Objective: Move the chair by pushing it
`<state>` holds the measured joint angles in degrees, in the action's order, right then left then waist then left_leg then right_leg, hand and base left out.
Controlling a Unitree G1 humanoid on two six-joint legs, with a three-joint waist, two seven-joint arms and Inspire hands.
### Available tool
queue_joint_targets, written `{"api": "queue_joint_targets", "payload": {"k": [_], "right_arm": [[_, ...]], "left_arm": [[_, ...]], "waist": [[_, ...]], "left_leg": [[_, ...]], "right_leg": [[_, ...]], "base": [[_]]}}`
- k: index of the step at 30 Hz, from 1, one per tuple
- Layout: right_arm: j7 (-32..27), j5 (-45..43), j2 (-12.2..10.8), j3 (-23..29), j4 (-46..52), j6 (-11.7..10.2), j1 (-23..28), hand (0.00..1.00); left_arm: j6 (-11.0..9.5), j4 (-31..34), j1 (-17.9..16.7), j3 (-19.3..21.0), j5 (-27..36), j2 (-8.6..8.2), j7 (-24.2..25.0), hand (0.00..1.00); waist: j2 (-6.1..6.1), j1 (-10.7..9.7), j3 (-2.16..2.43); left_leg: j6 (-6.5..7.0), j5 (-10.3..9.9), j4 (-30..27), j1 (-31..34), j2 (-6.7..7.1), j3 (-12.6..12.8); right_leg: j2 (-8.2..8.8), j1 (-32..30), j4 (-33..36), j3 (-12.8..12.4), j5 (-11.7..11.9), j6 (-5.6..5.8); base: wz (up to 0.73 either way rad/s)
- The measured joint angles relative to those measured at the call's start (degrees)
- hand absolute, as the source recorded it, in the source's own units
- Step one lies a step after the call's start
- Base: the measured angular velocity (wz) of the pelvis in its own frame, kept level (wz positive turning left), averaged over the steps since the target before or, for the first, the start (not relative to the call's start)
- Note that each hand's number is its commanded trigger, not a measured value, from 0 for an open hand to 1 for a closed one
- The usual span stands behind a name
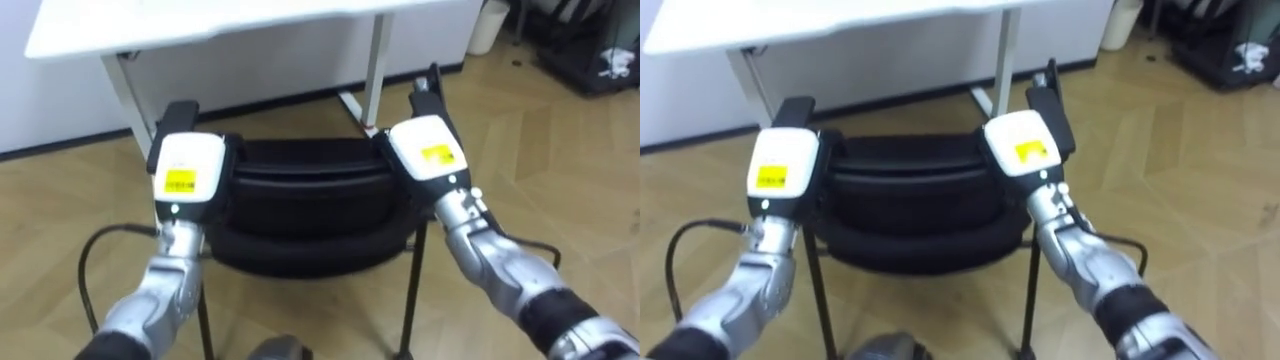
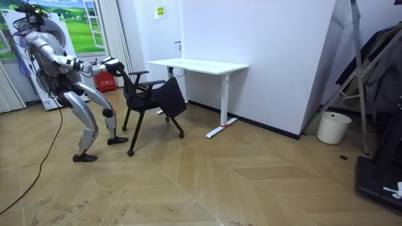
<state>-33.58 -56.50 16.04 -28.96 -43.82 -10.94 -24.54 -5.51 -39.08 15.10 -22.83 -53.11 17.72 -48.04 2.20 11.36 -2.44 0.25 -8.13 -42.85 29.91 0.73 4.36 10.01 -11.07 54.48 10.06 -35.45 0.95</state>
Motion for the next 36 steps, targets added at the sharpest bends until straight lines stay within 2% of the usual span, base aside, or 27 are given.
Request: {"api": "queue_joint_targets", "payload": {"k": [2,4,5,6,7,9,11,13,15,16,17,18,19,20,21,22,23,24,25,26,27,28,30,31,33,34,36], "right_arm": [[-0.04,0.00,-0.10,0.00,0.54,0.12,0.67,1.00],[0.12,-0.28,-0.02,0.00,2.78,0.74,2.24,1.00],[0.18,-0.34,-0.11,0.00,3.60,1.01,2.63,1.00],[0.35,-0.35,0.03,-0.03,4.77,1.41,3.29,1.00],[0.60,-0.35,0.15,-0.08,5.39,1.77,3.46,1.00],[1.35,-0.35,0.30,-0.04,6.23,2.29,3.37,1.00],[1.47,-0.35,0.29,-0.04,6.39,2.33,3.23,1.00],[1.57,-0.21,0.24,-0.05,6.38,2.30,3.27,1.00],[1.59,-0.08,0.11,-0.13,6.34,2.39,3.40,1.00],[1.37,-0.09,0.04,-0.14,6.34,2.52,3.43,1.00],[1.23,-0.09,0.00,-0.12,6.35,2.63,3.41,1.00],[0.82,-0.09,-0.12,-0.04,6.36,2.96,3.26,1.00],[0.64,-0.25,-0.29,-0.13,6.32,3.55,2.70,1.00],[0.71,-0.35,-0.48,-0.31,6.28,3.67,2.37,1.00],[0.56,-0.35,-0.69,-1.08,6.31,4.30,2.02,1.00],[0.23,-0.35,-0.89,-1.26,6.37,4.56,2.00,1.00],[-0.02,-0.33,-0.85,-1.25,6.39,4.57,2.01,1.00],[-0.40,-0.13,-0.65,-1.19,6.44,4.56,1.98,1.00],[-0.35,0.21,-0.48,-1.16,6.24,4.74,1.71,1.00],[-0.20,0.34,-0.48,-1.17,6.09,4.77,1.71,1.00],[0.13,0.57,-0.58,-1.20,6.12,4.64,1.70,1.00],[0.32,0.72,-0.51,-1.22,6.33,4.62,1.70,1.00],[0.63,0.73,-0.34,-1.22,6.57,4.65,1.51,1.00],[0.80,0.72,-0.33,-1.26,6.83,4.71,1.29,1.00],[1.26,0.68,-0.32,-1.38,6.99,4.77,0.79,1.00],[1.36,0.68,-0.32,-1.45,7.02,4.90,0.57,1.00],[1.53,0.71,-0.31,-2.05,7.01,5.50,0.09,1.00]], "left_arm": [[0.02,1.86,-1.19,0.27,-0.06,0.70,1.06,1.00],[0.04,5.60,-3.49,1.40,-0.50,1.82,2.84,1.00],[0.04,6.53,-3.94,1.61,-0.51,2.07,3.27,1.00],[-0.02,7.86,-4.58,1.87,-0.51,2.50,3.97,1.00],[-0.25,8.11,-4.67,2.14,-0.51,2.58,4.48,1.00],[-0.94,8.14,-4.56,2.74,-0.50,2.67,5.06,1.00],[-1.42,8.07,-4.54,3.10,-0.50,2.92,5.07,1.00],[-2.25,8.07,-4.41,3.37,-0.52,3.31,5.02,1.00],[-2.82,8.03,-4.32,3.40,-0.61,3.69,5.02,1.00],[-3.28,8.09,-4.28,3.65,-0.92,3.70,4.92,1.00],[-3.43,8.23,-4.19,3.77,-1.01,3.78,4.90,1.00],[-3.62,8.21,-3.84,4.02,-1.35,3.90,4.71,1.00],[-3.63,7.99,-3.69,4.57,-1.38,3.95,4.42,1.00],[-3.66,7.79,-3.70,4.88,-1.42,3.97,4.11,1.00],[-3.90,7.23,-3.68,5.21,-1.55,4.14,3.43,1.00],[-4.05,7.02,-3.56,5.26,-1.56,4.39,3.07,1.00],[-4.06,7.00,-3.27,5.11,-1.56,4.58,3.07,1.00],[-4.06,6.77,-2.33,4.59,-1.54,4.74,3.36,1.00],[-4.05,6.48,-1.62,4.37,-1.46,4.72,3.86,1.00],[-4.04,6.40,-1.47,4.31,-1.42,4.68,4.18,1.00],[-4.18,6.51,-1.40,4.37,-1.47,4.69,4.62,1.00],[-4.27,6.63,-1.37,4.43,-1.59,4.58,4.58,1.00],[-4.25,6.79,-1.36,4.64,-1.64,4.51,4.65,1.00],[-4.23,6.86,-1.37,4.88,-1.64,4.49,4.54,1.00],[-4.22,6.88,-1.39,5.17,-1.64,4.46,4.44,1.00],[-4.15,6.93,-1.41,5.34,-1.63,4.29,4.47,1.00],[-3.87,7.29,-1.60,5.68,-1.63,4.21,4.53,1.00]], "waist": [[0.16,0.14,0.24],[0.77,0.22,0.68],[0.95,0.30,0.72],[1.30,0.68,0.79],[1.39,0.96,0.74],[1.39,1.43,0.73],[1.10,1.50,0.57],[1.15,1.41,0.53],[0.93,1.37,0.46],[0.73,1.40,0.45],[0.71,1.45,0.47],[0.54,1.72,0.37],[0.40,2.09,0.31],[-0.05,2.51,0.16],[-0.74,3.00,0.14],[-0.64,3.06,0.22],[-0.34,2.83,0.25],[0.50,2.54,0.27],[1.39,2.53,0.21],[1.78,2.36,0.27],[2.63,2.45,0.14],[2.79,2.46,0.05],[2.86,3.00,0.08],[2.94,3.10,0.13],[3.17,3.29,0.16],[3.19,3.34,0.17],[3.50,3.51,0.18]], "left_leg": [[0.49,-0.30,0.45,-0.87,0.24,0.10],[1.93,-1.19,0.96,-1.85,1.34,0.03],[2.39,-1.48,1.15,-2.20,1.74,0.02],[3.46,-2.17,1.39,-2.86,2.75,-0.06],[4.62,-2.89,1.30,-3.51,3.75,-0.27],[5.66,-3.82,1.19,-3.92,5.15,-1.18],[5.82,-4.68,1.17,-4.57,5.48,-1.99],[5.89,-5.59,1.22,-5.32,5.69,-3.48],[5.76,-6.22,1.32,-5.98,5.83,-4.95],[5.65,-6.56,1.37,-6.22,5.79,-6.28],[5.58,-6.66,1.51,-6.24,5.88,-7.13],[5.51,-6.69,2.15,-6.39,6.31,-9.42],[5.22,-6.50,3.60,-6.95,6.47,-12.06],[4.89,-6.16,4.46,-7.30,6.44,-13.59],[4.09,-5.05,6.50,-8.23,6.40,-16.78],[3.56,-3.88,8.72,-8.99,6.48,-19.63],[3.03,-3.31,9.67,-9.18,6.60,-20.74],[2.14,-2.68,10.72,-9.43,7.06,-22.29],[1.53,-2.89,10.60,-9.67,7.45,-22.94],[1.23,-3.27,10.22,-9.75,7.73,-23.23],[0.64,-3.91,9.78,-9.63,7.31,-20.71],[0.81,-4.76,9.61,-9.53,5.23,-16.29],[0.26,-5.35,9.98,-9.70,2.94,-13.32],[-0.10,-5.55,10.72,-9.97,2.07,-12.87],[-0.72,-5.27,12.05,-10.55,1.48,-12.52],[-1.02,-5.08,12.60,-10.74,0.84,-11.50],[-1.31,-4.89,13.28,-11.25,0.30,-11.13]], "right_leg": [[0.30,1.51,-2.37,0.10,0.34,0.71],[1.91,3.50,-5.34,1.38,0.70,2.15],[2.27,4.08,-6.07,1.57,1.07,2.79],[2.89,4.83,-7.03,1.35,1.74,2.99],[3.26,5.62,-7.52,1.15,2.17,3.99],[3.89,5.98,-7.45,1.41,2.70,4.69],[3.97,5.80,-4.96,1.53,5.07,3.74],[3.95,4.15,-0.96,1.79,9.61,3.08],[3.65,3.50,0.98,2.36,12.86,2.50],[2.90,3.02,1.34,2.56,14.65,2.32],[2.54,2.79,1.43,2.60,15.47,2.12],[1.66,1.70,1.76,2.44,16.43,1.60],[0.07,-0.58,0.59,1.90,14.58,1.13],[-1.26,-1.84,-0.80,1.95,13.61,0.91],[-3.87,-3.57,-5.39,2.27,13.19,0.42],[-6.13,-5.17,-11.72,1.42,13.47,0.01],[-6.75,-6.07,-14.73,0.79,14.00,-0.18],[-6.94,-7.63,-20.28,-0.20,16.08,-0.39],[-6.85,-8.44,-24.62,-1.38,19.03,-0.54],[-6.43,-8.22,-24.66,-1.09,20.14,-0.56],[-6.05,-7.39,-24.46,-0.04,22.62,-1.78],[-6.19,-6.84,-23.85,1.33,22.75,-2.55],[-6.93,-6.02,-24.08,2.56,22.10,-4.05],[-7.28,-5.58,-24.67,3.41,22.07,-4.79],[-7.34,-4.94,-25.39,4.60,21.85,-5.70],[-7.56,-4.34,-26.13,5.16,21.72,-5.96],[-7.89,-3.52,-27.14,5.63,21.59,-6.28]], "base": [[-0.14],[-0.16],[-0.16],[-0.19],[-0.20],[-0.19],[-0.06],[0.13],[0.14],[0.14],[0.09],[-0.16],[-0.31],[-0.34],[0.06],[0.33],[0.66],[0.71],[0.71],[0.63],[0.60],[0.50],[0.29],[0.21],[0.20],[0.19],[0.12]]}}
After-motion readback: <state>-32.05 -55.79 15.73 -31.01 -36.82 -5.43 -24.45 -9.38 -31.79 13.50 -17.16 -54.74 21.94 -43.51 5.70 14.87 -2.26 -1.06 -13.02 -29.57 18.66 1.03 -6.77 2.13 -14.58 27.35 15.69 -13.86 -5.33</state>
